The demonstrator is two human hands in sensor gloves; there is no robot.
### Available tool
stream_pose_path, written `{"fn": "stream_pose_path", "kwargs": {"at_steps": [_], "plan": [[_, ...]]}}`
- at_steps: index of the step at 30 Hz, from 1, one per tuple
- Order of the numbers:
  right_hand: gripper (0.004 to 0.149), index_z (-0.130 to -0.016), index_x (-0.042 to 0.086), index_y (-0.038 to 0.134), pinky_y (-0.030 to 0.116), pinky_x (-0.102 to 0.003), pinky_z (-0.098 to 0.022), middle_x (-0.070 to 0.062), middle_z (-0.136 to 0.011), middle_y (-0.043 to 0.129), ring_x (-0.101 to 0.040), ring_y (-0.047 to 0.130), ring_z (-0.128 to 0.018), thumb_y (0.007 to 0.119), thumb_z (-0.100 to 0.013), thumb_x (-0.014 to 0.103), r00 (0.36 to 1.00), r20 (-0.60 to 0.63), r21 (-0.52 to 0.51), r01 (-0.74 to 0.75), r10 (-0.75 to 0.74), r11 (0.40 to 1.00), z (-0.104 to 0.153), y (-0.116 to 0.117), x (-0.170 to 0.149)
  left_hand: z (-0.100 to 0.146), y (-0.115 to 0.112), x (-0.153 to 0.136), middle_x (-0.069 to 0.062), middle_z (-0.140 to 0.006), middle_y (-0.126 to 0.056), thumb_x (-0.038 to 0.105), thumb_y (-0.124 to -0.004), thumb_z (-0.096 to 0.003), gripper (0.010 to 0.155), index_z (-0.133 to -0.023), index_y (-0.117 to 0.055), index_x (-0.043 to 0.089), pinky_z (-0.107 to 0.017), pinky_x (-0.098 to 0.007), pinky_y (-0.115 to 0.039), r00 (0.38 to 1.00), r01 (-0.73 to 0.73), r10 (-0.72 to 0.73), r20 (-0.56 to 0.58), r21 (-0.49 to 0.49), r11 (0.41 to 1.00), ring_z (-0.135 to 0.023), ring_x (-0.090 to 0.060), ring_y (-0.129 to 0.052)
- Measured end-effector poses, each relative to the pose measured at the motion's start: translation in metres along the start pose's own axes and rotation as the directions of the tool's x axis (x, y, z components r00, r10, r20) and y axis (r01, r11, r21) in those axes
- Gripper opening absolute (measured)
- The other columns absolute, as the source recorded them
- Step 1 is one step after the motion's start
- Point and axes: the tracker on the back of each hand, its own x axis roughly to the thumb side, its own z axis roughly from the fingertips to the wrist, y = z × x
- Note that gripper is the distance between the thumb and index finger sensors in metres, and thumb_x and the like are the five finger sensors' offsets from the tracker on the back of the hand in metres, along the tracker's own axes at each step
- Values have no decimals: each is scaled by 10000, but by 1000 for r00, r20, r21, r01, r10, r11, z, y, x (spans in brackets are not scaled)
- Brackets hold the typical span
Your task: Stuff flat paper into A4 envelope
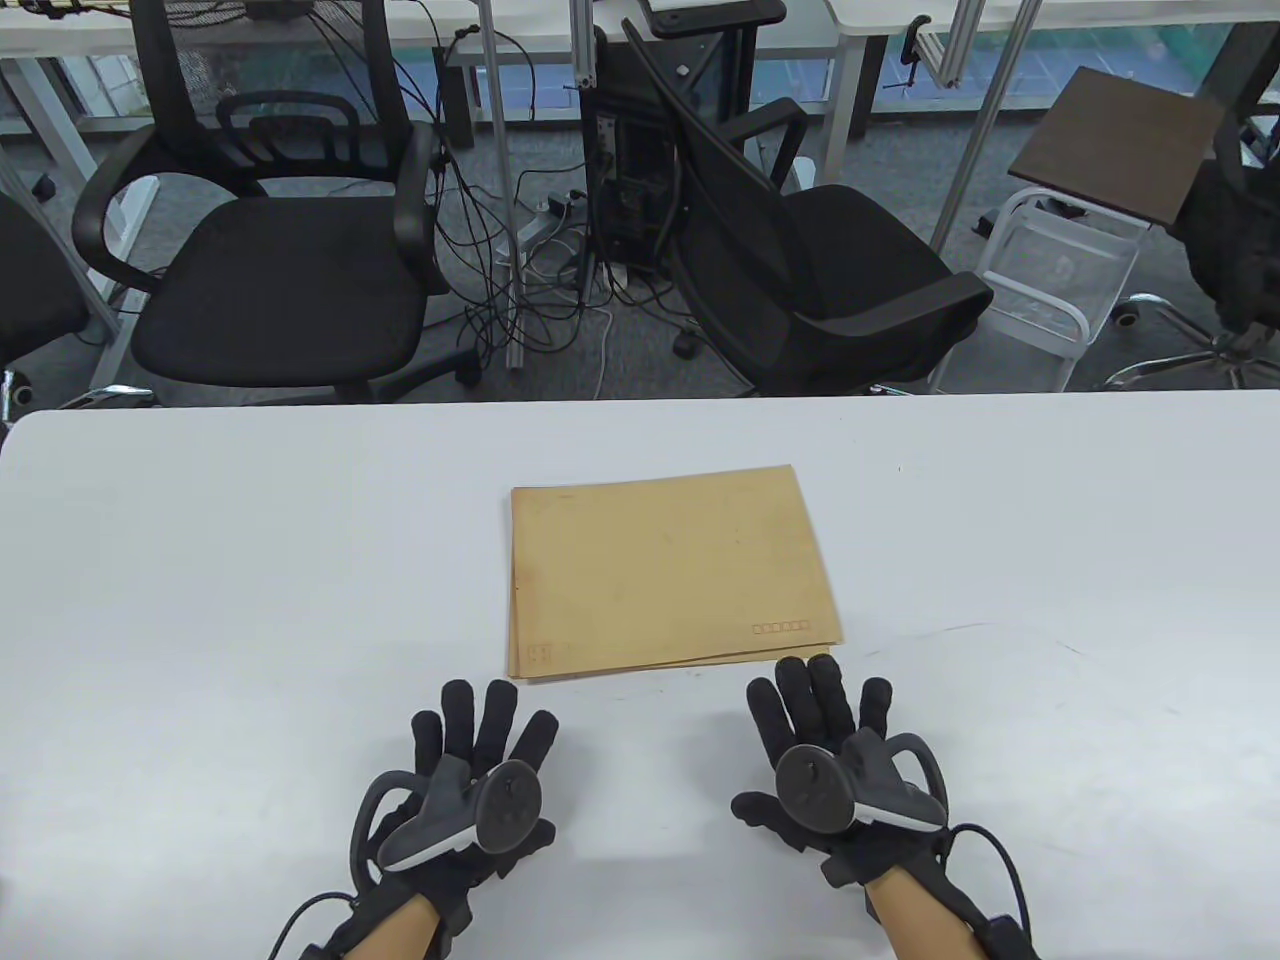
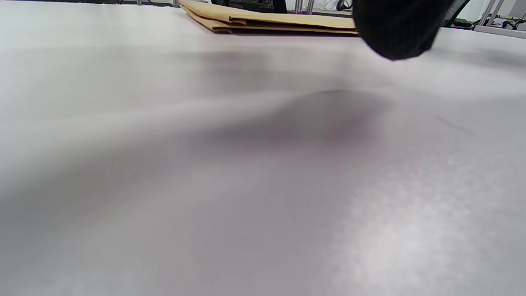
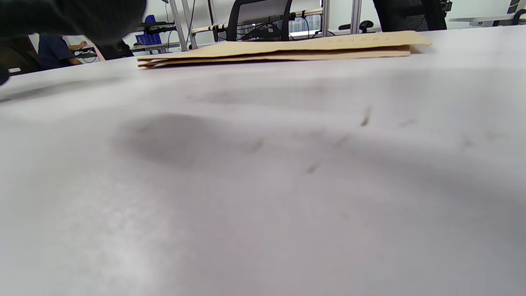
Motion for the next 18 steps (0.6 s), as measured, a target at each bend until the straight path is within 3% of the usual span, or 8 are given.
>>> {"fn": "stream_pose_path", "kwargs": {"at_steps": [18], "plan": [[1028,-1070,100,-117,-96,-755,-509,-270,-1077,-161,-557,-153,-959,612,-564,620,1000,-1,24,8,-8,1000,-1,3,0,1,1,-2,-112,-1125,140,615,-698,-466,929,-1131,-118,329,-738,-700,-103,1000,-9,9,-4,5,1000,-986,-515,131]]}}
